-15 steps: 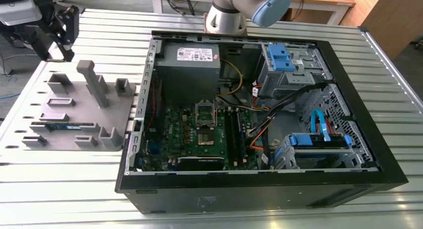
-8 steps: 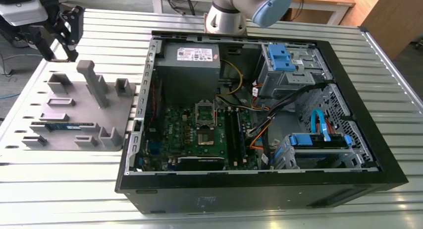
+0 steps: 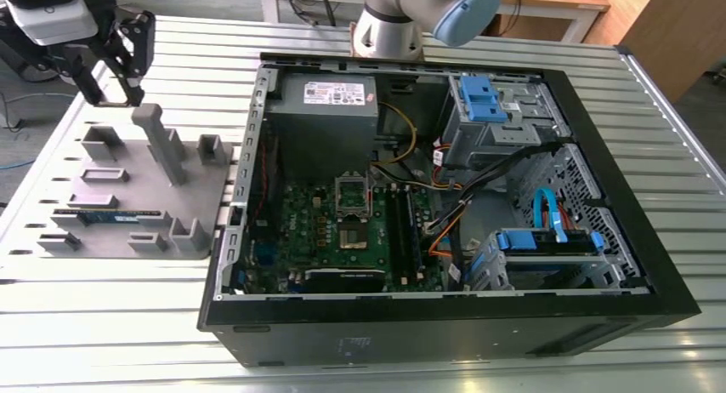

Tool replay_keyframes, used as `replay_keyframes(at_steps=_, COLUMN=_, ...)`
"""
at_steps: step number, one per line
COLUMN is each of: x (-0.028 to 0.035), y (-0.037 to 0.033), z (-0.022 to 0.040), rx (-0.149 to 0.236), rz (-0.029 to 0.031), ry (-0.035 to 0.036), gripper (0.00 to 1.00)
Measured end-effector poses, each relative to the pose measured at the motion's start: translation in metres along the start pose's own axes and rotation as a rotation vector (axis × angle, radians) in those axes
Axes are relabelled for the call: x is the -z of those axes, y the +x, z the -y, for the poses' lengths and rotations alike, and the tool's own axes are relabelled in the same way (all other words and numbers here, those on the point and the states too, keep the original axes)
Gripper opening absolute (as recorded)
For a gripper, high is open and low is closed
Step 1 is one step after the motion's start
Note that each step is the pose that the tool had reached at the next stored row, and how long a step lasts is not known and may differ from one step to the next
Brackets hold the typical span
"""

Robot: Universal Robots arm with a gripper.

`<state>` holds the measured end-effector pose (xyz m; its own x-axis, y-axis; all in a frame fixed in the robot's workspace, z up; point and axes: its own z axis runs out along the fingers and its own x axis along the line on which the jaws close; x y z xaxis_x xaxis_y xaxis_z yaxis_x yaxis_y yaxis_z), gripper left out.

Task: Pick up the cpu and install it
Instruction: 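Pick up the cpu and move it towards the insertion slot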

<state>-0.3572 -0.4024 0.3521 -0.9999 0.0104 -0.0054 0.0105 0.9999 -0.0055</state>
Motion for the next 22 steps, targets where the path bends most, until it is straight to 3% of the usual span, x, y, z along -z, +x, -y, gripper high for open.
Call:
replay_keyframes(at_steps=7, x=0.0006, y=-0.0015, z=0.0000, rx=0.000, rz=-0.0001, ry=0.0000, gripper=0.47)
replay_keyframes(at_steps=14, x=0.0073, y=-0.0016, z=0.0000, rx=0.000, rz=0.0000, ry=-0.0001, gripper=0.47)
replay_keyframes(at_steps=22, x=0.0076, y=-0.0016, z=-0.0002, rx=0.000, rz=-0.0001, ry=0.0000, gripper=0.47)
